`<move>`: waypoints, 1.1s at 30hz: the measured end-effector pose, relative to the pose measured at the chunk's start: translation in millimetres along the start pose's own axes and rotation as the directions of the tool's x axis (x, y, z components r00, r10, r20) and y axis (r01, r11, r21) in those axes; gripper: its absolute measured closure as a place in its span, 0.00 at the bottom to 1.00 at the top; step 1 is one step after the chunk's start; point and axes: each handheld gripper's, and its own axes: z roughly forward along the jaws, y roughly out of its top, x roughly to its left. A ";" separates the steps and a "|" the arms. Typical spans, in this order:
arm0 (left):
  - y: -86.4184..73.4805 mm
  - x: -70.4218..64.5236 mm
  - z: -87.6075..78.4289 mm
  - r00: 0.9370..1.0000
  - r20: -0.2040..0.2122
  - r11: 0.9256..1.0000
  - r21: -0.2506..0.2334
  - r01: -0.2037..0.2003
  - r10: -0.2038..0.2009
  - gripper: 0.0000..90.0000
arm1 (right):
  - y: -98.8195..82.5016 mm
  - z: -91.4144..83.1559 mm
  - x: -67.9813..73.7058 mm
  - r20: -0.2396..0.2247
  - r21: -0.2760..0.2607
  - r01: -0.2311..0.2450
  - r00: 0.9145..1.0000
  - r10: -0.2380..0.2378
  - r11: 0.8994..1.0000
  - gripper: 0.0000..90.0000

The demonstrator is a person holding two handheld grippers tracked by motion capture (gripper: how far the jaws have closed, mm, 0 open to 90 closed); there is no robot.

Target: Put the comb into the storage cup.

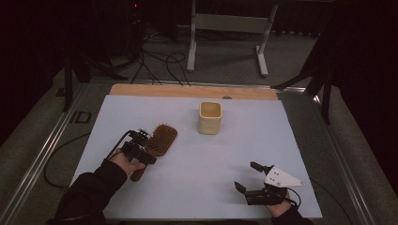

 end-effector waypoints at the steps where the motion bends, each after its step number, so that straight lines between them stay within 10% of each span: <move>1: 0.3 0.2 0.6 1.000 0.001 1.000 0.012 -0.006 0.006 0.49 | -0.1 0.0 0.0 0.000 -0.001 -0.001 1.000 0.001 1.000 0.11; 33: 4.9 6.8 12.9 1.000 -0.019 0.998 0.066 -0.021 0.023 0.82 | 0.8 -1.0 0.9 -0.005 -0.006 -0.002 1.000 0.002 1.000 0.11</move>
